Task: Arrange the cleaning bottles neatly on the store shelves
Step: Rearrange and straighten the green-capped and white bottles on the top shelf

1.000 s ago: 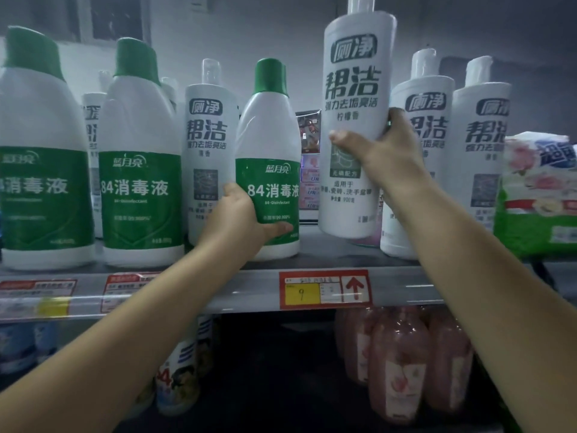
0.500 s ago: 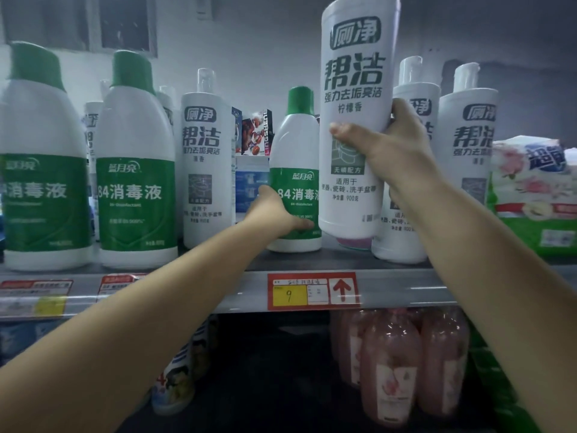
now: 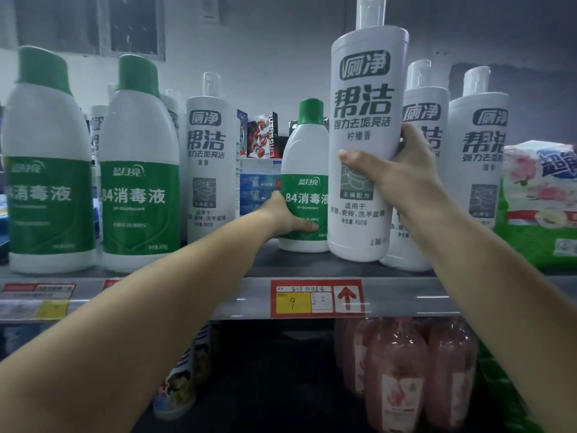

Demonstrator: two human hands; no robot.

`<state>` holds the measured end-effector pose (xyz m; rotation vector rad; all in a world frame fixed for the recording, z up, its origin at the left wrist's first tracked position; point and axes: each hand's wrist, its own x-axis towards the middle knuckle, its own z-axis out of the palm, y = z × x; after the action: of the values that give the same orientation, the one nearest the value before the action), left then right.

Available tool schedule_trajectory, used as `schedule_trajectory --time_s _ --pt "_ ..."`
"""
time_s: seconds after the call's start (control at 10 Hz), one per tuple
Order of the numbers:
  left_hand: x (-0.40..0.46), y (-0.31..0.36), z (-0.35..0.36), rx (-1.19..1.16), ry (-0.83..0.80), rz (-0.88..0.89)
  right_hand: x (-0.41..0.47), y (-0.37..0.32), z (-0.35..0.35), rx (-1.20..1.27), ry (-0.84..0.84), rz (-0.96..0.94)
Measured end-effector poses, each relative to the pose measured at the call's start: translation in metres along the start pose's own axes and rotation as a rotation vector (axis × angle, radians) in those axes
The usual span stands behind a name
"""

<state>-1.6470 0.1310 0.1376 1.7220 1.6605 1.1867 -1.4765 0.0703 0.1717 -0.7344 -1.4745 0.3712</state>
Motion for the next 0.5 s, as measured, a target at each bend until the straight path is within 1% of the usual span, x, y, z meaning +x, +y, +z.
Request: schedule_trajectory --time_s 0.1,0.2,0.3,0.4,0.5 --pt "-0.002 0.0 0.0 0.007 -0.013 -0.006 -0.004 -0.001 0.003 0.011 -0.017 -0.005" --pt "-0.014 0.005 0.001 0.074 0.037 -0.025 -0.009 -0.002 0.009 0.029 -0.038 0.002" --pt "-0.035 0.007 -0.006 -0.031 0.162 -0.026 -0.012 -0.003 0.019 0.043 -0.059 0.011" --pt "-0.062 0.004 -0.027 0.757 -0.012 0.173 -0.014 -0.007 0.032 0.04 -0.087 0.013" --pt "-0.08 0.003 -0.052 1.148 0.095 0.254 -0.016 -0.011 0.049 0.072 -0.129 0.023"
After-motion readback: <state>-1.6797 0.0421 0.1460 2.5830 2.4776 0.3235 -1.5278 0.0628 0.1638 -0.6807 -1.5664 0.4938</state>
